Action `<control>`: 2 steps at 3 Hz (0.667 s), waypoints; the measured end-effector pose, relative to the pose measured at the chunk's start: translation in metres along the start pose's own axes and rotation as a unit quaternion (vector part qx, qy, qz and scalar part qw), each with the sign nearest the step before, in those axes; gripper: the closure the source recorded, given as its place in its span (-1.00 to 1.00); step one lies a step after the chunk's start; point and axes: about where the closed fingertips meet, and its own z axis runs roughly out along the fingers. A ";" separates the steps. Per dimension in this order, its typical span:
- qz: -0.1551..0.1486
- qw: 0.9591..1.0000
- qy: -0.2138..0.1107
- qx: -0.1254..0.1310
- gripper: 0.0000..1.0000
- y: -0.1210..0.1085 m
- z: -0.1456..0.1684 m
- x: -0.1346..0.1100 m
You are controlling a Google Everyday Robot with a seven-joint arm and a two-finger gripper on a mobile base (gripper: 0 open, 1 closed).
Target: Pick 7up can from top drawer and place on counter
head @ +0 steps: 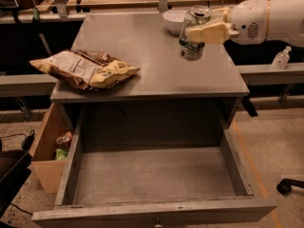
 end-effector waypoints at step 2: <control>0.024 0.999 0.003 0.025 1.00 -0.049 0.008 0.000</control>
Offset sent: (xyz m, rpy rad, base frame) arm 0.1049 -0.0341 0.0044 0.0205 0.0605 -0.1511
